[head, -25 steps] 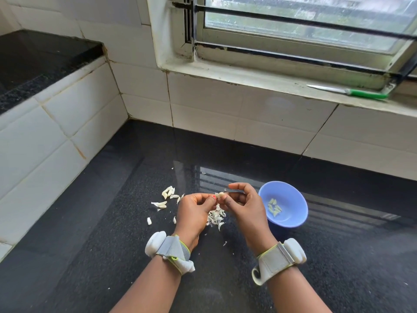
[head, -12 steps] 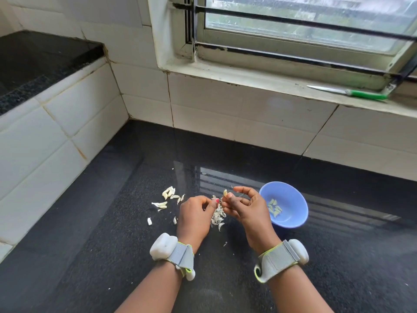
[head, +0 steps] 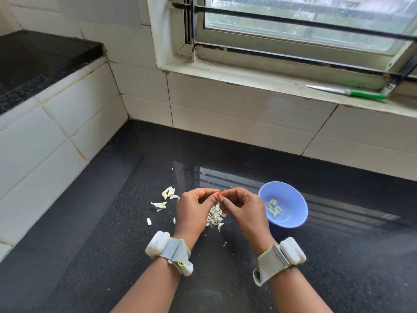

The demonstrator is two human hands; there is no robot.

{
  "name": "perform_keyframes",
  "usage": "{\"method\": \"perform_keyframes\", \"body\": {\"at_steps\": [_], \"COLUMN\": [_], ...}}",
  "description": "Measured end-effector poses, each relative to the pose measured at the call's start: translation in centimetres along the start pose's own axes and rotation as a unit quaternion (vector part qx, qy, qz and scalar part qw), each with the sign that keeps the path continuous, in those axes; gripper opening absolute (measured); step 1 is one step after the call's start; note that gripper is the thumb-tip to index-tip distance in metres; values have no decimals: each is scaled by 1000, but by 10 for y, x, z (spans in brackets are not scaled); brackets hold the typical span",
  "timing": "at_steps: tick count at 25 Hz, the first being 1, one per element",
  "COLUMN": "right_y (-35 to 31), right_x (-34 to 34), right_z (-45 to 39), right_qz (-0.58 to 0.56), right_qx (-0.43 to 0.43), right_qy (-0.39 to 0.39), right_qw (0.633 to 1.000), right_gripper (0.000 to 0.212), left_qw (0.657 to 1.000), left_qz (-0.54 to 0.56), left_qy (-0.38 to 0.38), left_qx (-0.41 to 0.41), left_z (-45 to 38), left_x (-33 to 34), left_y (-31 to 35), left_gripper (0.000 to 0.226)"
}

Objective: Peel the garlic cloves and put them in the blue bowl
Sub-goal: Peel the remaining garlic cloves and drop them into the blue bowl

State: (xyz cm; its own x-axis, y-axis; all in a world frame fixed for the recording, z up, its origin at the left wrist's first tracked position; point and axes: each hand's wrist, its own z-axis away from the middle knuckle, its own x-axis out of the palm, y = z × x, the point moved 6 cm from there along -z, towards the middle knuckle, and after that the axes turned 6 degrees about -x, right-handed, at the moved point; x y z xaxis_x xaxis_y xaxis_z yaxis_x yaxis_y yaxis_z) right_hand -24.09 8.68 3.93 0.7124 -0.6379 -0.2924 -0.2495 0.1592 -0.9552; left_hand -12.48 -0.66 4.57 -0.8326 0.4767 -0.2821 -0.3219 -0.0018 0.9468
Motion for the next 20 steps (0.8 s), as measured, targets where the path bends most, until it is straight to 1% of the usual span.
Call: {"method": "perform_keyframes", "body": {"at_steps": [3, 6, 8, 10, 11, 13, 16, 19, 20], "right_y": [-3, -3, 1, 7, 9, 13, 13, 9, 9], "right_x": [-4, -2, 0, -1, -2, -6, -3, -6, -8], "right_z": [1, -1, -2, -1, -1, -1, 0, 0, 0], "right_qz": [36, 51, 4, -53, -53, 24, 147, 180, 182], "right_qx": [-14, -11, 14, 51, 57, 39, -12, -11, -2], "right_qy": [7, -9, -1, 21, 31, 30, -10, 9, 19], "right_qw": [999, 999, 1000, 997, 996, 998, 989, 984, 983], "right_gripper": [7, 10, 15, 15, 13, 11, 18, 6, 15], "left_qw": [1000, 1000, 999, 998, 996, 992, 988, 980, 976], "left_qz": [-2, -5, 9, 49, 70, 100, 125, 157, 171], "left_qy": [-19, -26, -26, -24, -22, -18, -18, -25, -29], "left_qx": [-8, -9, -20, -42, -54, -71, -87, -116, -130], "left_z": [0, -1, -1, -1, 0, 1, 1, 3, 3], "left_x": [2, 4, 4, 4, 4, 3, 4, 6, 7], "left_y": [-3, -6, -8, -10, -11, -12, -14, -15, -14], "left_gripper": [7, 4, 4, 6, 7, 7, 10, 12, 13]}}
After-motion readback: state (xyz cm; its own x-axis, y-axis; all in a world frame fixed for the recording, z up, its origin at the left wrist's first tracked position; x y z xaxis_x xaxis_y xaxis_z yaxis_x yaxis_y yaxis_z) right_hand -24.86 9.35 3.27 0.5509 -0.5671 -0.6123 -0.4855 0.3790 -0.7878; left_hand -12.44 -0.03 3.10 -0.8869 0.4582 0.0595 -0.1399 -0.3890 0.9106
